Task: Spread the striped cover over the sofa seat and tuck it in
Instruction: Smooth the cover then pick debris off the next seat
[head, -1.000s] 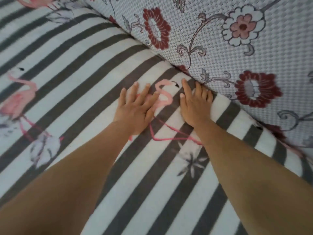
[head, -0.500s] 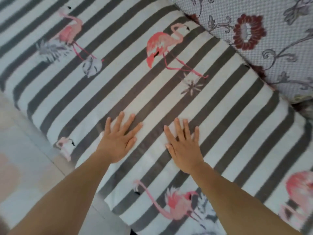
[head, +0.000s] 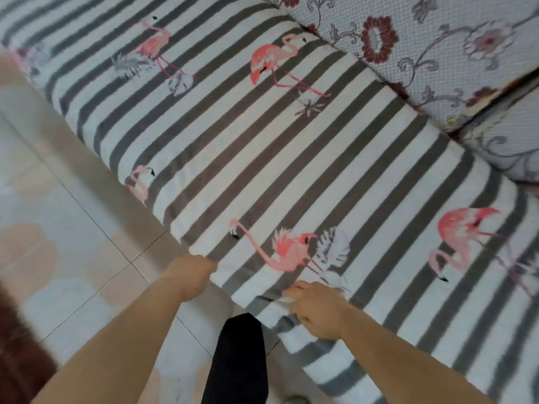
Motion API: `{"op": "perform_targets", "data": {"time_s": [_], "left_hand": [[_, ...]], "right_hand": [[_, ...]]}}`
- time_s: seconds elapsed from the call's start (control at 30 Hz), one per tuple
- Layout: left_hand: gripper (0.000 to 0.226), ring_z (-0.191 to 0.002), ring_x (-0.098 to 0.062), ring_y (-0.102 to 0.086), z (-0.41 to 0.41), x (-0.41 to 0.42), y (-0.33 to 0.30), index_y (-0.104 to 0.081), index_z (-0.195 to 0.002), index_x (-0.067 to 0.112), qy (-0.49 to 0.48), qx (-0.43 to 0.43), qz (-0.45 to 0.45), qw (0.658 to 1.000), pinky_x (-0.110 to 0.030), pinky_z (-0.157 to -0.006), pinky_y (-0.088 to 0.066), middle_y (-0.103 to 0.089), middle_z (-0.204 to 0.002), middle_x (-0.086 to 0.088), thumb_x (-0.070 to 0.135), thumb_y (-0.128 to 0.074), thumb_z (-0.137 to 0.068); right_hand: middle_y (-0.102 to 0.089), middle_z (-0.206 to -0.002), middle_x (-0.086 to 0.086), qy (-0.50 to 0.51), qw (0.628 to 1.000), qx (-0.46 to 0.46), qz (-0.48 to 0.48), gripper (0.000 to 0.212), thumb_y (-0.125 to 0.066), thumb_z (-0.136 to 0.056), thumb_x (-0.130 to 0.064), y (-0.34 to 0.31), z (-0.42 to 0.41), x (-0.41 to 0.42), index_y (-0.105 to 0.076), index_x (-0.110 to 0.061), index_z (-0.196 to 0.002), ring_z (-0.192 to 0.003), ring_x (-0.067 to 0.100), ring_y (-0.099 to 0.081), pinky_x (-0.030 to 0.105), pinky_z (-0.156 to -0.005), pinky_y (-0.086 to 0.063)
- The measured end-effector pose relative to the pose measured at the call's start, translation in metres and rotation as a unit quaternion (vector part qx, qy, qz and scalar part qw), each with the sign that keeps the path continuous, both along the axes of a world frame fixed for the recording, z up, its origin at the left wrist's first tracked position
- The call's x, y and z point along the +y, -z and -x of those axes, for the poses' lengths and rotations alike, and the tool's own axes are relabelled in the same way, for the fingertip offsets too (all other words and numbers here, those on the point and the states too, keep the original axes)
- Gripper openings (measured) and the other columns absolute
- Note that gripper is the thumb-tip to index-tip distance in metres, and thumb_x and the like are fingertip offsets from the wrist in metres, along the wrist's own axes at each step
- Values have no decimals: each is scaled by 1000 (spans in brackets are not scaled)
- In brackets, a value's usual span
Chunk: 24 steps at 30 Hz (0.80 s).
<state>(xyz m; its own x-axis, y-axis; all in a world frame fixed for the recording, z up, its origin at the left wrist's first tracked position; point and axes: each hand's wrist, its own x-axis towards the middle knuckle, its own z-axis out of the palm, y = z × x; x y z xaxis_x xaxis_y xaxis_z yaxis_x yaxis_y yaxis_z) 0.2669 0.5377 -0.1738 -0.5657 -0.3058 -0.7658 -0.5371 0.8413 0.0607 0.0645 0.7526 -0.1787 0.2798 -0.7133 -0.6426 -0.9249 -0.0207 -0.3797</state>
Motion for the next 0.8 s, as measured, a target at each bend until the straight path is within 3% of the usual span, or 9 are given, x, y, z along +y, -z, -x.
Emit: {"op": "perform_targets", "data": {"time_s": [0.07, 0.13, 0.23, 0.33, 0.43, 0.57, 0.63, 0.73, 0.8], "left_hand": [[32, -102, -29, -59, 4, 31, -13, -59, -115, 16, 33, -1, -6, 999, -35, -78, -49, -61, -115, -7, 14, -36, -93], [31, -103, -27, -58, 14, 61, -22, -59, -115, 18, 30, 34, -7, 999, -33, -78, -46, -62, -116, -6, 13, -38, -93], [28, -103, -26, -58, 42, 100, -37, -60, -113, 21, 55, 87, -6, 995, -32, -77, -44, -62, -112, -5, 15, -43, -91], [20, -88, -26, -59, 77, 135, -57, -60, -98, 16, 86, 137, -20, 987, -33, -69, -44, -63, -96, -4, 20, -41, -93], [18, -83, -23, -59, 112, 171, -72, -62, -93, 17, 119, 199, -49, 971, -30, -64, -42, -65, -91, -2, 24, -45, -92], [20, -89, -21, -61, 158, 217, -81, -63, -97, 23, 204, 242, -90, 944, -30, -65, -41, -67, -96, 1, 34, -47, -94], [19, -83, -18, -60, 176, 239, -81, -62, -93, 24, 238, 252, -114, 931, -31, -66, -46, -67, -90, 3, 38, -48, -94], [23, -73, -15, -58, 193, 267, -87, -60, -88, 26, 280, 243, -128, 920, -32, -66, -50, -64, -79, 7, 45, -47, -93], [26, -71, -15, -57, 208, 294, -94, -58, -86, 26, 327, 242, -139, 903, -32, -63, -49, -62, -75, 6, 47, -45, -93]], "right_hand": [[-62, -106, 13, 43, 999, 14, -20, 20, -42, -86, -7, -21, 4, 33, -60, -8, -96, -100, 32, -57, 35, -70, -41], [-60, -96, 12, 104, 993, 43, -17, 19, -41, -86, -5, -39, 16, 71, -57, -9, -95, -90, 31, -56, 34, -66, -37], [-59, -98, 8, 207, 975, 76, -4, 25, -38, -89, -6, -62, 35, 121, -57, -11, -105, -91, 29, -56, 34, -71, -39], [-62, -102, 8, 290, 951, 102, 24, 27, -36, -94, -10, -86, 51, 169, -57, -14, -110, -93, 30, -58, 33, -72, -41], [-64, -102, 7, 367, 922, 123, 28, 26, -36, -95, -10, -102, 61, 218, -57, -15, -110, -84, 25, -55, 31, -70, -40], [-66, -96, 8, 484, 861, 154, 3, 23, -37, -93, -9, -114, 65, 284, -58, -15, -101, -79, 24, -55, 34, -68, -45], [-67, -97, 7, 542, 825, 161, 2, 26, -38, -93, -10, -117, 60, 316, -60, -17, -104, -81, 24, -58, 32, -67, -46], [-66, -96, 4, 607, 777, 167, 3, 25, -40, -93, -13, -116, 45, 350, -60, -21, -104, -76, 22, -53, 25, -57, -36], [-66, -99, 5, 643, 746, 173, 1, 25, -40, -93, -15, -120, 34, 377, -61, -21, -105, -83, 25, -57, 29, -64, -44]]}}
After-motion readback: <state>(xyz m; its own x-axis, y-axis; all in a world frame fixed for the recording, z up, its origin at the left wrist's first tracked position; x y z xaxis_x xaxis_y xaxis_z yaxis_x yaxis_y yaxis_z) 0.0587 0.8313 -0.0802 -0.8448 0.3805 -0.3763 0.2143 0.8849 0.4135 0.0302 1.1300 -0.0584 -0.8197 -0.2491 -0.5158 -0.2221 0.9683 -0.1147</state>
